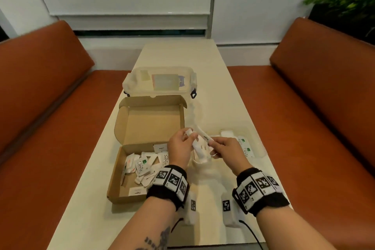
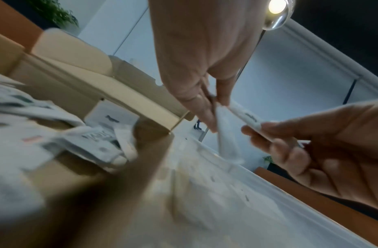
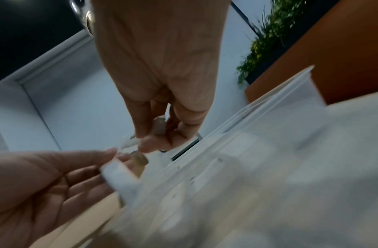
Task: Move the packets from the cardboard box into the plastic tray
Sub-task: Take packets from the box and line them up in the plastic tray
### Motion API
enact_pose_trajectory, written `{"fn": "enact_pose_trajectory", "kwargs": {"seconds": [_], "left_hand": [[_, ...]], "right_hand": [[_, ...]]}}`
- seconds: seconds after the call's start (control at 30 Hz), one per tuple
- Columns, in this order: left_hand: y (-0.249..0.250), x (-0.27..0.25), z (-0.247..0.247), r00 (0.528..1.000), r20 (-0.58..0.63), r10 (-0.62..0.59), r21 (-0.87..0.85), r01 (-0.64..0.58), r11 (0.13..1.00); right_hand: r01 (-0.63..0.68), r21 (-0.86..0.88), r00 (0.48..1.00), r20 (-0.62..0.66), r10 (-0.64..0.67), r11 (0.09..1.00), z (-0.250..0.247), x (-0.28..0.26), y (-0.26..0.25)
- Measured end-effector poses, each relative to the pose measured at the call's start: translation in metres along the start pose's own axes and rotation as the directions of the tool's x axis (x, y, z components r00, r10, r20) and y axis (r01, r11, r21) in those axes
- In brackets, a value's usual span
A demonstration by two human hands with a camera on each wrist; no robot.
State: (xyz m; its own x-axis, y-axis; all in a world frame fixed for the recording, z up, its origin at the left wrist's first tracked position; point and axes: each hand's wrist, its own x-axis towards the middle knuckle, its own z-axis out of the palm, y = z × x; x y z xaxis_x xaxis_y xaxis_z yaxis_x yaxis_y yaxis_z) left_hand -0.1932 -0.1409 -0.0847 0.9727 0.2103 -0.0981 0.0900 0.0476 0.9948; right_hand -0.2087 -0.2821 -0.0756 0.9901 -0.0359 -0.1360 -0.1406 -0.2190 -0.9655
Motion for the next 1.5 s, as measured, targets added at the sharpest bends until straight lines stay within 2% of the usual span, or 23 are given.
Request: {"fn": "enact_pose_trajectory", "kwargs": {"seconds": [0.07, 0.13, 0.17, 0.23, 0.33, 0.4, 0.53, 0.6, 0.73, 0.8, 0.9, 0.97, 1.13, 1.5], "left_hand": [[0.000, 0.001, 0.009, 0.997, -0.077, 0.023, 0.046, -0.019, 0.999], [0.002, 0.001, 0.016, 0.994, -0.099, 0.049, 0.137, -0.035, 0.990], [0.002, 0.002, 0.019, 0.995, -0.070, 0.073, 0.209, -0.057, 0.976], [0.002, 0.000, 0.024, 0.992, 0.068, 0.106, 0.300, -0.122, 0.946], [0.001, -0.004, 0.032, 0.957, 0.282, 0.068, 0.339, -0.166, 0.926], [-0.001, -0.004, 0.035, 0.947, 0.314, 0.068, 0.346, -0.181, 0.921], [-0.005, 0.002, 0.035, 0.973, 0.216, 0.080, 0.313, -0.147, 0.938], [-0.005, 0.005, 0.033, 0.983, 0.171, 0.068, 0.290, -0.116, 0.950], [-0.007, 0.008, 0.026, 0.987, 0.155, 0.051, 0.285, -0.094, 0.954], [-0.009, 0.009, 0.023, 0.995, 0.077, 0.066, 0.275, -0.085, 0.958], [-0.012, 0.011, 0.017, 0.993, -0.113, 0.038, 0.319, 0.000, 0.948], [-0.014, 0.011, 0.017, 0.987, -0.160, 0.020, 0.361, 0.039, 0.932], [-0.015, 0.010, 0.022, 0.984, -0.169, 0.050, 0.427, 0.027, 0.904], [-0.018, 0.008, 0.024, 0.986, -0.148, 0.073, 0.481, 0.007, 0.877]], "right_hand": [[0.020, -0.059, 1.000, -0.021, -0.021, 0.998, -0.017, 0.002, 0.003], [0.054, -0.133, 0.998, -0.029, -0.058, 0.990, -0.033, 0.005, 0.002], [0.067, -0.167, 0.997, -0.032, -0.073, 0.984, -0.039, 0.007, 0.001], [0.080, -0.214, 0.996, -0.028, -0.088, 0.974, -0.049, 0.012, -0.003], [0.091, -0.221, 0.995, -0.017, -0.097, 0.971, -0.055, 0.022, -0.011], [0.089, -0.188, 0.995, -0.024, -0.095, 0.978, -0.055, 0.029, -0.016], [0.061, -0.026, 0.996, -0.057, -0.062, 0.998, -0.046, 0.035, -0.017], [0.026, 0.047, 0.999, -0.034, -0.024, 0.999, -0.038, 0.034, -0.013], [-0.021, 0.094, 1.000, 0.022, 0.019, 0.995, -0.023, 0.036, -0.003], [-0.030, 0.088, 1.000, -0.005, 0.030, 0.996, -0.019, 0.041, -0.002], [-0.044, -0.030, 0.997, -0.072, 0.042, 0.999, -0.012, 0.051, -0.001], [-0.058, -0.155, 0.995, -0.093, 0.044, 0.986, -0.006, 0.056, 0.002], [-0.023, -0.394, 0.999, -0.048, 0.005, 0.919, 0.013, 0.061, 0.010], [0.141, -0.668, 0.990, 0.086, -0.113, 0.731, 0.027, 0.064, 0.015]]}}
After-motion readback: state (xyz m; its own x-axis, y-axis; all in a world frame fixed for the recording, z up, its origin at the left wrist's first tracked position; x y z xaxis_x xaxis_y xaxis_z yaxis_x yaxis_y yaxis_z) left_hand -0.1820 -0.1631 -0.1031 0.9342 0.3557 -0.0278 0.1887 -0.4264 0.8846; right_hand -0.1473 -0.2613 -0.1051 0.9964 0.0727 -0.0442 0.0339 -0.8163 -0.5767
